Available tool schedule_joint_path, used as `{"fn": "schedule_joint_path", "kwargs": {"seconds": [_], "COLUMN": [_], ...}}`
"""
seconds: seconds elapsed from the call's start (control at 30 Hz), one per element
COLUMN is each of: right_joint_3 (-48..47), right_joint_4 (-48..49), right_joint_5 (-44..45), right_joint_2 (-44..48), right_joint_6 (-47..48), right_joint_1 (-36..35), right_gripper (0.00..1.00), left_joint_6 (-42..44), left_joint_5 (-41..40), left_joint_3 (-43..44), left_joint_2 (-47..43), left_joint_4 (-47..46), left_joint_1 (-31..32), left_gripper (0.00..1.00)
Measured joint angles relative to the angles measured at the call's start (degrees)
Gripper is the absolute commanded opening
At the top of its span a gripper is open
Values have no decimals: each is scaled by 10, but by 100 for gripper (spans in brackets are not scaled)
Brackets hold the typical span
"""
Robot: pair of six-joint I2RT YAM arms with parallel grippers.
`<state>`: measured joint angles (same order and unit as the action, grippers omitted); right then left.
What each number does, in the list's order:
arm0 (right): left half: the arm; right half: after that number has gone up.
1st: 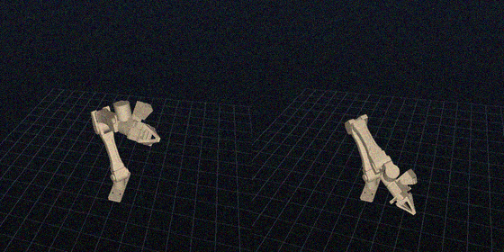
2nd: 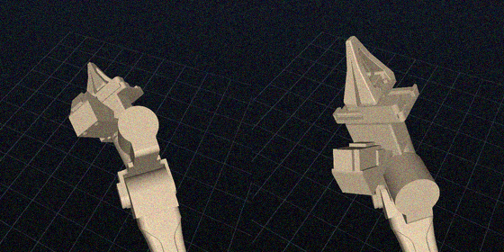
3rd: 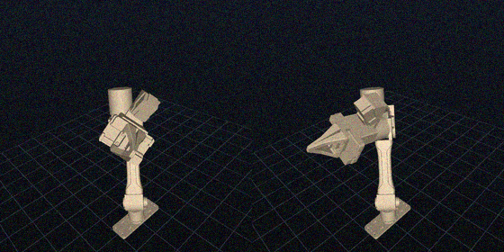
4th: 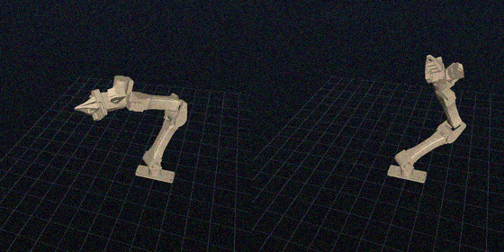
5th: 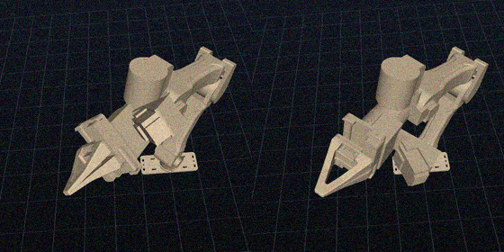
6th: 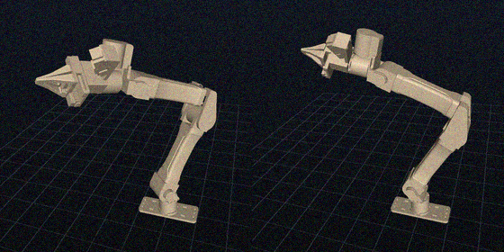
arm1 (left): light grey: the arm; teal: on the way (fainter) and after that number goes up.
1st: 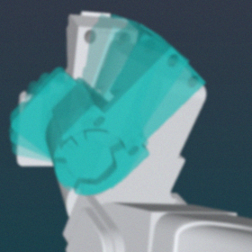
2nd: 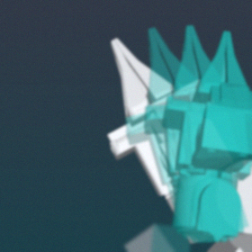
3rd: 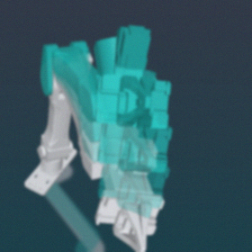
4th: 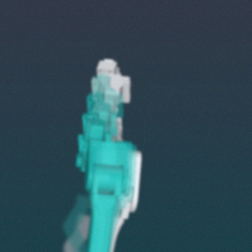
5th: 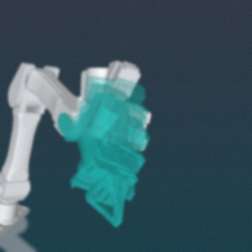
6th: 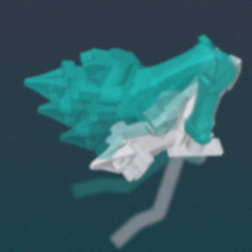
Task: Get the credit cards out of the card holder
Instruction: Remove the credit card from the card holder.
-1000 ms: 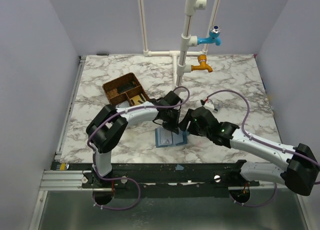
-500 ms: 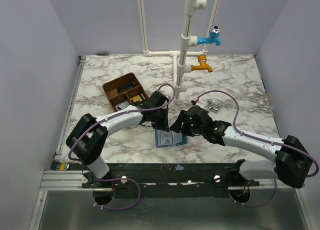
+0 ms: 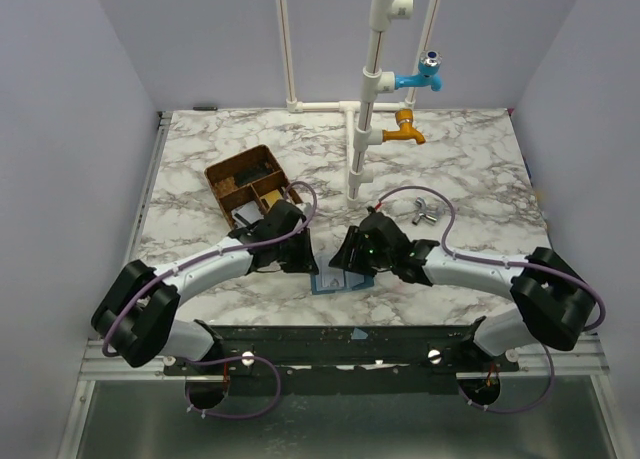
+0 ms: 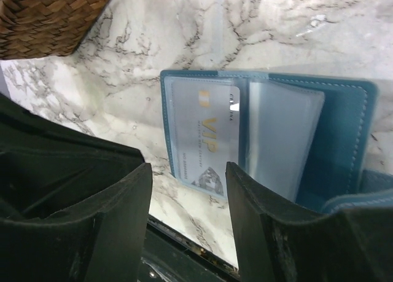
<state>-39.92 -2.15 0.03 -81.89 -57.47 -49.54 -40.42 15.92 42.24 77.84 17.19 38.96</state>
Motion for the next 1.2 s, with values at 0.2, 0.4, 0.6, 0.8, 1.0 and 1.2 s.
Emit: {"fn": "schedule_joint_path", "kwargs": {"seconds": [0.2, 0.4, 0.6, 0.8, 1.0, 1.2], "right_joint_3": [9, 33, 57, 85, 100, 109], "right_joint_4": [54, 85, 120, 139, 166, 184], "right_joint_5": [-13, -14, -32, -56, -86, -109], "right_joint_2": [-19, -30, -36, -29, -28, -29], "right_joint_6": [-8, -10, -8, -3, 5, 6], "right_joint_1": [0, 3, 25, 51, 70, 76], "right_gripper": [54, 53, 53, 49, 40, 35], "left_joint_6": [-9, -14, -17, -17, -17, -19], "left_joint_5": [28, 47, 56, 57, 57, 57], "left_joint_3": [-33, -37, -34, -7, 10, 23], "left_joint_2": [13, 38, 54, 86, 109, 128], "left_joint_4": [-51, -85, -95, -92, -89, -89], "left_joint_1": [-23, -29, -29, -29, -29, -29], "left_gripper": [3, 3, 2, 1, 0, 0]}}
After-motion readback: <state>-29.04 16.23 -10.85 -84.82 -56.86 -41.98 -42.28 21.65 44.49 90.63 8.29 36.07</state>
